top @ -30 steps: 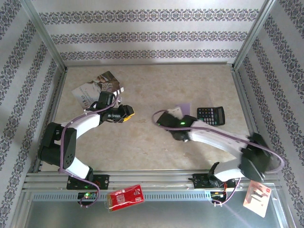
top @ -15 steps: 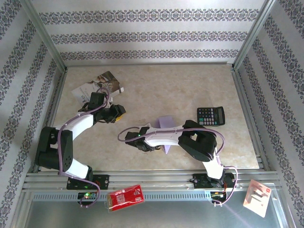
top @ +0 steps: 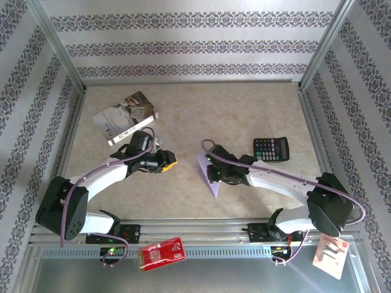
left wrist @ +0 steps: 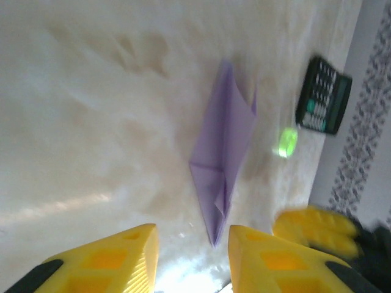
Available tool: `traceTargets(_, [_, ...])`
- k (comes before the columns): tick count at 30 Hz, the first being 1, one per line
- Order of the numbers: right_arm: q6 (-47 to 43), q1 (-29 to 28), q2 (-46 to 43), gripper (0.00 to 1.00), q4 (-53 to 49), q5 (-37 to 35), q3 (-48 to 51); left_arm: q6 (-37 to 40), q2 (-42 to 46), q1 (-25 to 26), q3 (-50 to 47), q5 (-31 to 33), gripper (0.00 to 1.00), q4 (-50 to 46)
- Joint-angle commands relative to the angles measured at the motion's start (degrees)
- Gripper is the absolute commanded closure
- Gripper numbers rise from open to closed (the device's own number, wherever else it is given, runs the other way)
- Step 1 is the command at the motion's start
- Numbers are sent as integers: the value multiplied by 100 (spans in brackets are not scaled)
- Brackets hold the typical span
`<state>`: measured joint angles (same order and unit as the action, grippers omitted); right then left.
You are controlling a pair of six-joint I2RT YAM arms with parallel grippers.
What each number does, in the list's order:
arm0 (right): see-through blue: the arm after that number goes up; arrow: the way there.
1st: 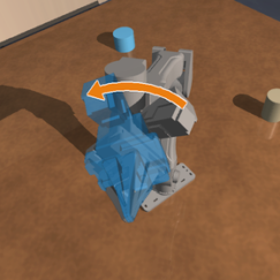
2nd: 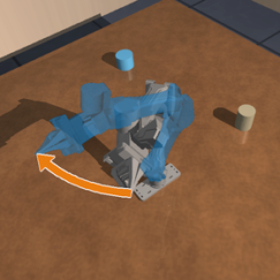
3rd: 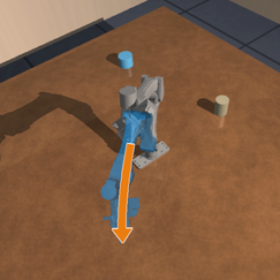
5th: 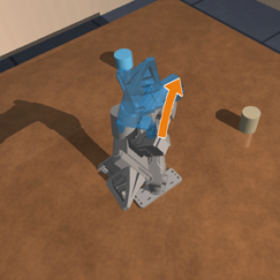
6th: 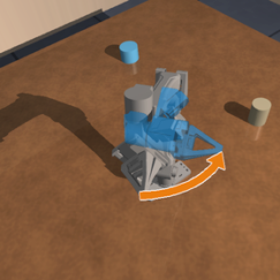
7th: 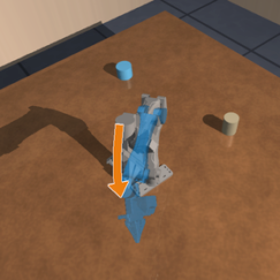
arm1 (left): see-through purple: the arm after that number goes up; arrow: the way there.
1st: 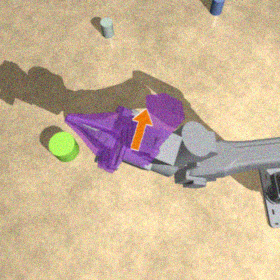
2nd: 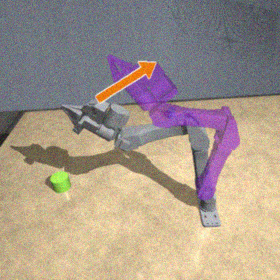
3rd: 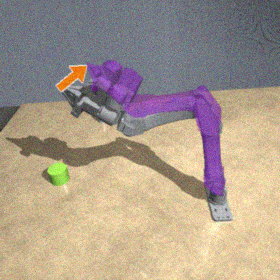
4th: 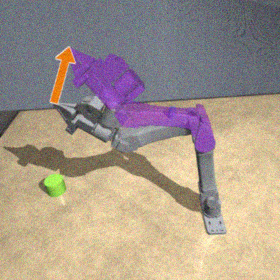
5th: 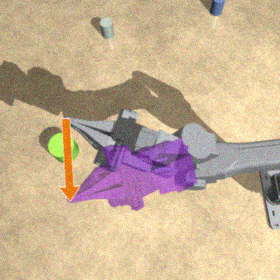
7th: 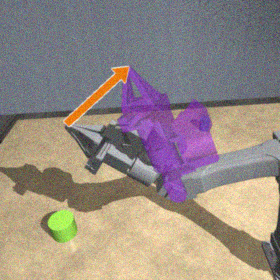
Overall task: Fold a paper plane with a square sheet of paper (pick it up from the middle)
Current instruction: Turn over the paper at the center of the table, then fold the wing for the fifth time at the center of the table.
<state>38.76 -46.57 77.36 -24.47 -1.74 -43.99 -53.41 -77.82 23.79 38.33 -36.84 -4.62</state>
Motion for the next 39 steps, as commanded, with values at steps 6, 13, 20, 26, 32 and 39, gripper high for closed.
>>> traceTargets(6, [108, 405, 536, 92, 1778, 1291, 756, -475, -983, 942, 496, 30, 78, 624])
traceTargets(13, [753, 237, 1032, 95, 2064, 906, 907, -491, -1500, 1058, 791, -241, 83, 706])
traceTargets(20, [2124, -224, 1007, 96, 2452, 275, 1211, -619, -2216, 1057, 987, -687, 84, 1251])
traceTargets(26, [3219, -670, 852, 94, 3215, -203, 1331, -154, -2867, 966, 1406, -834, 85, 892])
traceTargets(32, [3068, -696, 314, 88, 3223, -118, 1290, 1077, -3417, 775, 2271, -851, 85, -538])
traceTargets(39, [1619, 633, -923, 75, 2298, 1136, 1707, 2060, -3779, 600, 3303, -777, 80, -1675])
